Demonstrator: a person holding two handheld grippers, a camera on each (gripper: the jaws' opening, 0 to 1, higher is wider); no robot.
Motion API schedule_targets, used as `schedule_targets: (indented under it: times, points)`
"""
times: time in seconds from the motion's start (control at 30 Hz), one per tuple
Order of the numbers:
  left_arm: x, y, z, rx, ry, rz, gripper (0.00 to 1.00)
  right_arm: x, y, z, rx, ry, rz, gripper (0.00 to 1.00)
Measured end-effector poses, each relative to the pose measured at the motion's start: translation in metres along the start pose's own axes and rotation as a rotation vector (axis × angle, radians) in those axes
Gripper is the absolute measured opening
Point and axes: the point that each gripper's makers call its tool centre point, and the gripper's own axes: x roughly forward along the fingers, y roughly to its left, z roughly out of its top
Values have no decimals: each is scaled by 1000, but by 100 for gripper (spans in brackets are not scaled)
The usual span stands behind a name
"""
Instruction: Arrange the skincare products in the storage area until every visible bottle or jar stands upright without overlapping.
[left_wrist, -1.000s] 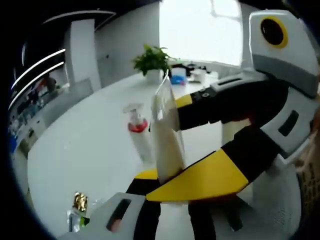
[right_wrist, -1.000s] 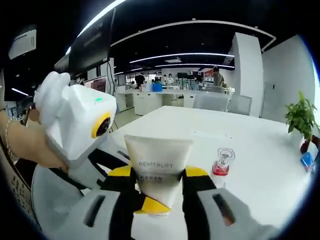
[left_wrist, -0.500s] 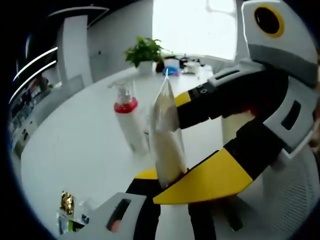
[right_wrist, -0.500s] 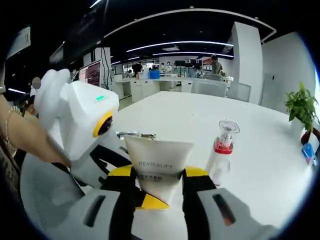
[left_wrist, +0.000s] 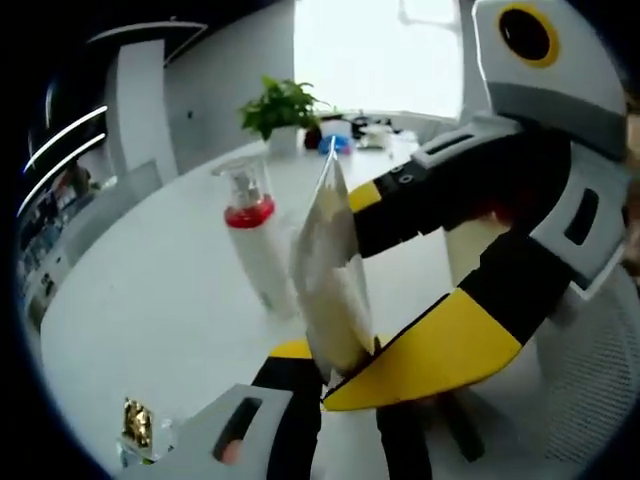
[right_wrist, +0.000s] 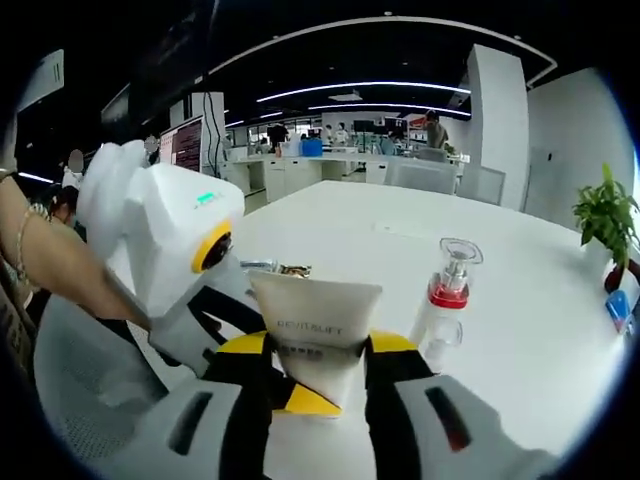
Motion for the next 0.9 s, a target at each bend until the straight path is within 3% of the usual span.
schedule_targets:
  times: [0.13, 0.3, 0.7, 0.9]
  points:
    - [3, 2, 2, 17, -5, -12, 15, -3, -4, 5, 21, -37, 10, 36]
    - [8, 10, 6, 31, -14, -21, 15, -7, -8, 13, 30, -83, 13, 44]
    - [21, 36, 16, 53, -25, -38, 15, -20, -19, 2, 47, -80, 20, 66]
    - [28, 53, 20, 60, -33, -43, 15, -27, -29, -4, 60, -70, 7, 71]
